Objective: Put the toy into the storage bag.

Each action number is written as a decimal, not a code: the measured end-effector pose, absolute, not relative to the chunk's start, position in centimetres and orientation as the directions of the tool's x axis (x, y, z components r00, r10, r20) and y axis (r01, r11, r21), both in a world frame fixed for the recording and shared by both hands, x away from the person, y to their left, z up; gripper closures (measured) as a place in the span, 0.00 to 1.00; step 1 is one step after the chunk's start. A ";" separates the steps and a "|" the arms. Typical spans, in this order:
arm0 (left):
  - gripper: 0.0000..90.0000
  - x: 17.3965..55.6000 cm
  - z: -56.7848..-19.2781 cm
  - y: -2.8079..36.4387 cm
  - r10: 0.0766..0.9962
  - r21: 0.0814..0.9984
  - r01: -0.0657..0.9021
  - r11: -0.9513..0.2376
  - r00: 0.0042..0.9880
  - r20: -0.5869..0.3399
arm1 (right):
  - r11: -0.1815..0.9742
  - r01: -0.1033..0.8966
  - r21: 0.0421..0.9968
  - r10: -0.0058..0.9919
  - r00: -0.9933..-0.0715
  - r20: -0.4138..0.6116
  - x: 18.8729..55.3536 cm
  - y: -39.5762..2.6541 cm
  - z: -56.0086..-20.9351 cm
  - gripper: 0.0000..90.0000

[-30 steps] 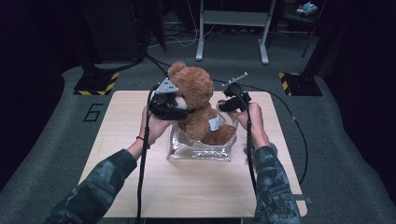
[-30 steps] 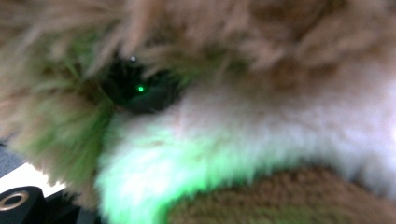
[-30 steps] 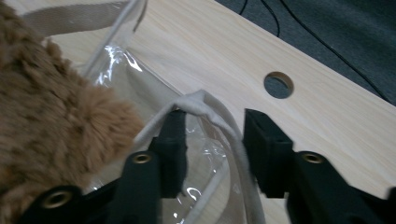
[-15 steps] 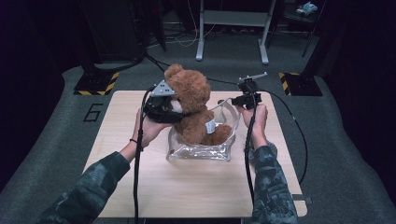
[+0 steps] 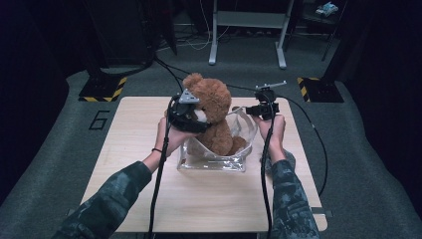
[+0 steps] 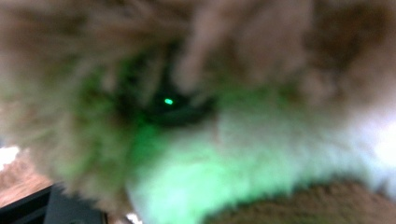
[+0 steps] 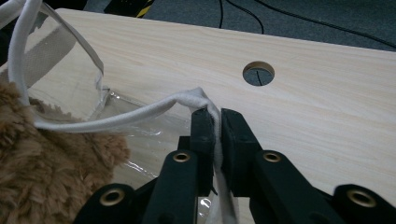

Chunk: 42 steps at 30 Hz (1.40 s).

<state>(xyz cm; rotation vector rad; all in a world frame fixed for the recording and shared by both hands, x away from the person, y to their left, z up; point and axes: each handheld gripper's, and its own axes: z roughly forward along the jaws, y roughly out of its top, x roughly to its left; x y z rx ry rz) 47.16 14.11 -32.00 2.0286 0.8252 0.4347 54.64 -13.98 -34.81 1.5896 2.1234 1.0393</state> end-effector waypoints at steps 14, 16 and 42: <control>0.13 46.5 -31.9 12.9 0.649 0.783 0.418 -0.460 0.760 -0.025 | 0.112 0.710 0.695 0.915 -0.346 0.206 53.9 -14.2 -34.5 0.74; 0.11 46.5 -31.8 13.2 0.651 0.777 0.423 -0.466 0.759 -0.022 | 0.114 0.700 0.705 0.916 -0.349 0.199 53.8 -14.5 -34.4 0.73; 0.18 46.1 -32.2 13.4 0.628 0.721 0.409 -0.559 0.777 0.047 | 0.118 0.711 0.694 0.909 -0.358 0.213 53.3 -14.6 -35.3 0.81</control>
